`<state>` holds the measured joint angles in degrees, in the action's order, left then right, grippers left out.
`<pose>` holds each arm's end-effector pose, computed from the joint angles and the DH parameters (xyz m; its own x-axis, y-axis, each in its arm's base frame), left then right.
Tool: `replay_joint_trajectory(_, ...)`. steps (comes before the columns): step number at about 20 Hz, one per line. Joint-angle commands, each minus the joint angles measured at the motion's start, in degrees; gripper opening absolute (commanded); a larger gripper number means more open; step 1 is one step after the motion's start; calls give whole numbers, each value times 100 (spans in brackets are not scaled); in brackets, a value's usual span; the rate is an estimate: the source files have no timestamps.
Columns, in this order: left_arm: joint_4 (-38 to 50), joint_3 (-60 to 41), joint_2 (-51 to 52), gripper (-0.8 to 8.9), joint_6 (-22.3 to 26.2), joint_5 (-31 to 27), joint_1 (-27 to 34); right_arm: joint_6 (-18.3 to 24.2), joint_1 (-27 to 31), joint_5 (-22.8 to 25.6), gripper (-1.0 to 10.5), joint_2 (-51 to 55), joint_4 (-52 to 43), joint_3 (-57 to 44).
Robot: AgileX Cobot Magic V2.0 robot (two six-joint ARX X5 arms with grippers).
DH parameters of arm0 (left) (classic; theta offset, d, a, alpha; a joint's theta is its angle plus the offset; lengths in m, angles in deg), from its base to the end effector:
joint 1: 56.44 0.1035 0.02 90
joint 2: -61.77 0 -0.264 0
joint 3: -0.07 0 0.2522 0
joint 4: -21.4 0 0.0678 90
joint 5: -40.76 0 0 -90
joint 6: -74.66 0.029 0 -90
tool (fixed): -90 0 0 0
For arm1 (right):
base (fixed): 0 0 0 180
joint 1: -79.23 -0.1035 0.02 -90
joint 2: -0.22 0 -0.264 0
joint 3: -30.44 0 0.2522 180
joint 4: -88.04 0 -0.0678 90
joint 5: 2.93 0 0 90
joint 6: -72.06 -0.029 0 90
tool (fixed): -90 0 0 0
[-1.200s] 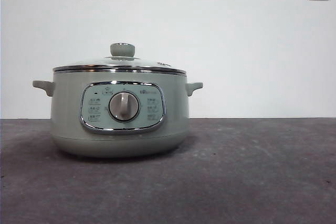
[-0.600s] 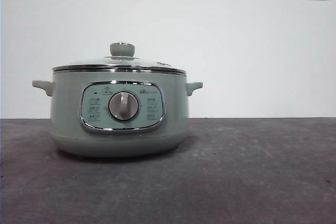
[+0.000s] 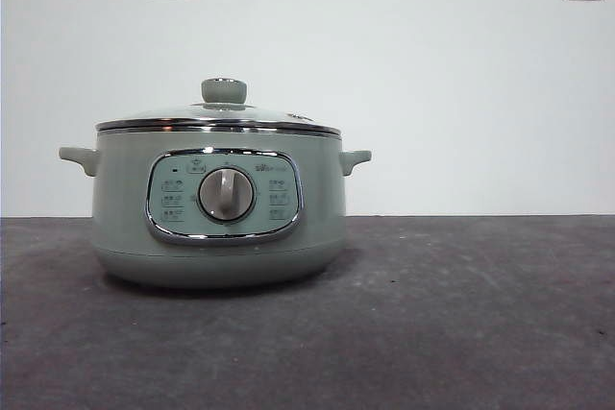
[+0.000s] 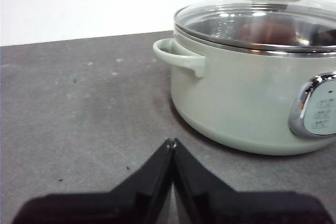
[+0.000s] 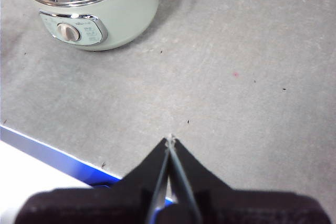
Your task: Pick up the egg,open the lid,put the egg in the pot,close the lid
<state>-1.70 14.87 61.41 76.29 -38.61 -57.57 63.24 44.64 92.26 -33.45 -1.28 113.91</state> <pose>0.0953 -0.0072 0.1535 0.9678 -0.2036 -0.1480 0.2059 0.9786 0.0004 0.0313 0.0184 0.3792 0.6712 0.3530 -0.6518 -0.4204 0.9055 0.0574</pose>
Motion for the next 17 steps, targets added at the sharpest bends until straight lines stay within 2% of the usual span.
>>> replay_joint_trajectory(1, 39, -59, -13, -3, -57, -7, 17, -61, -4, 26, 2, 9, -20, -50)
replay_joint_trajectory(13, 39, -59, -162, -3, -57, -4, 17, -59, -4, 39, 2, 9, -20, -50)
replay_joint_trajectory(15, 42, -59, -170, -3, -57, -4, 17, 323, 52, 374, 2, 26, -164, -50)
replay_joint_trajectory(17, 42, -59, -184, -3, -57, -7, 17, 791, 402, 686, 2, 166, -732, -98)
